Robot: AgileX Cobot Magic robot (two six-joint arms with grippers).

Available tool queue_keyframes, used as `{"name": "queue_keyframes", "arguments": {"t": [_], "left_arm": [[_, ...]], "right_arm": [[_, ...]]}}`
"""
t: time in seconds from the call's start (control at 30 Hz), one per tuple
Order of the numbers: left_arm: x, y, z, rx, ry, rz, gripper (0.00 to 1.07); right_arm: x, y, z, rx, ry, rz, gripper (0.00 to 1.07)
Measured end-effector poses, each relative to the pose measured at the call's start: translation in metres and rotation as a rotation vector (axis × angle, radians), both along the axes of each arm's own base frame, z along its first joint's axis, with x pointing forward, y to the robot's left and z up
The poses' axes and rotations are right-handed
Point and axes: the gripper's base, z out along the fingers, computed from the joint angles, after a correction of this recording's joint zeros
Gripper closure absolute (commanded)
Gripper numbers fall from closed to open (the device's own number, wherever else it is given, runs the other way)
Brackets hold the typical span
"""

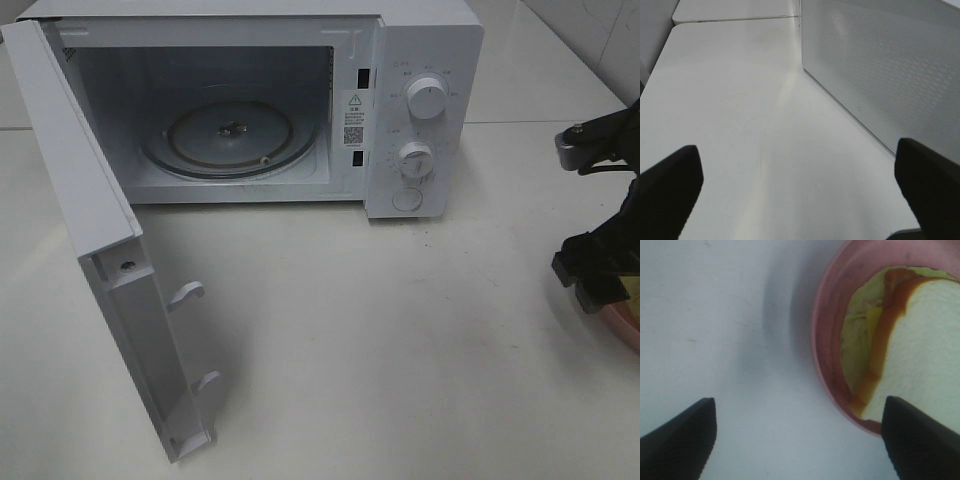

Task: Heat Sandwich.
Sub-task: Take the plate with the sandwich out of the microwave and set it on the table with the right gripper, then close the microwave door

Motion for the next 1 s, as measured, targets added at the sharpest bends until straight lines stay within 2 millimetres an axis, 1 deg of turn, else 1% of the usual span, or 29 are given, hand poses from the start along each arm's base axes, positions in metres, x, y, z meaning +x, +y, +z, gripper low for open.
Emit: {"name": "queue_keyframes", "arguments": {"t": [0.07, 0.1, 0.17, 0.2, 0.23, 0.27, 0.33, 0.37, 0.4, 0.47, 0.5, 0.53, 0.63, 0.67, 0.7, 0.77, 0.8, 0.83, 0.9, 0.93, 0.97, 1.0], "left_arm": [[0.0, 0.0, 0.0, 0.0, 0.0, 0.0, 0.03], [0.0, 0.0, 0.0, 0.0, 0.0, 0.0, 0.03], [0.0, 0.0, 0.0, 0.0, 0.0, 0.0, 0.03], [0.0, 0.0, 0.0, 0.0, 0.0, 0.0, 0.03], [0.0, 0.0, 0.0, 0.0, 0.0, 0.0, 0.03], [0.0, 0.0, 0.0, 0.0, 0.0, 0.0, 0.03], [0.0, 0.0, 0.0, 0.0, 0.0, 0.0, 0.03], [0.0, 0.0, 0.0, 0.0, 0.0, 0.0, 0.03], [0.0, 0.0, 0.0, 0.0, 0.0, 0.0, 0.03], [0.0, 0.0, 0.0, 0.0, 0.0, 0.0, 0.03], [0.0, 0.0, 0.0, 0.0, 0.0, 0.0, 0.03], [0.0, 0.0, 0.0, 0.0, 0.0, 0.0, 0.03], [0.0, 0.0, 0.0, 0.0, 0.0, 0.0, 0.03], [0.0, 0.0, 0.0, 0.0, 0.0, 0.0, 0.03], [0.0, 0.0, 0.0, 0.0, 0.0, 0.0, 0.03], [0.0, 0.0, 0.0, 0.0, 0.0, 0.0, 0.03], [0.0, 0.0, 0.0, 0.0, 0.0, 0.0, 0.03], [0.0, 0.0, 0.0, 0.0, 0.0, 0.0, 0.03], [0.0, 0.0, 0.0, 0.0, 0.0, 0.0, 0.03], [0.0, 0.0, 0.0, 0.0, 0.0, 0.0, 0.03], [0.0, 0.0, 0.0, 0.0, 0.0, 0.0, 0.03], [0.0, 0.0, 0.0, 0.0, 0.0, 0.0, 0.03]], "right_arm": [[-0.003, 0.001, 0.003, 0.022, 0.0, 0.003, 0.24], [-0.01, 0.002, 0.012, 0.059, -0.004, 0.016, 0.25], [-0.017, 0.002, 0.021, 0.088, -0.019, 0.025, 0.25], [-0.017, 0.002, 0.021, 0.088, -0.019, 0.025, 0.25], [-0.024, 0.001, 0.03, 0.108, -0.039, 0.026, 0.26], [-0.027, 0.0, 0.034, 0.116, -0.053, 0.025, 0.26], [-0.034, -0.002, 0.043, 0.128, -0.076, 0.023, 0.27], [-0.034, -0.002, 0.043, 0.128, -0.076, 0.023, 0.27], [-0.041, -0.004, 0.05, 0.135, -0.099, 0.021, 0.27], [-0.049, -0.007, 0.058, 0.143, -0.124, 0.019, 0.28], [-0.049, -0.007, 0.058, 0.143, -0.124, 0.019, 0.28], [-0.056, -0.01, 0.065, 0.147, -0.142, 0.02, 0.29], [-0.067, -0.013, 0.072, 0.149, -0.158, 0.02, 0.29], [-0.067, -0.013, 0.072, 0.149, -0.158, 0.02, 0.29], [-0.074, -0.016, 0.077, 0.156, -0.169, 0.016, 0.3], [-0.082, -0.018, 0.081, 0.162, -0.176, 0.014, 0.3], [-0.082, -0.018, 0.081, 0.162, -0.176, 0.014, 0.3], [-0.089, -0.02, 0.085, 0.163, -0.179, 0.01, 0.31], [-0.095, -0.022, 0.088, 0.172, -0.191, 0.007, 0.31], [-0.104, -0.025, 0.091, 0.183, -0.227, 0.009, 0.31], [-0.104, -0.025, 0.091, 0.183, -0.227, 0.009, 0.31], [-0.108, -0.026, 0.092, 0.187, -0.241, 0.014, 0.31]]}}
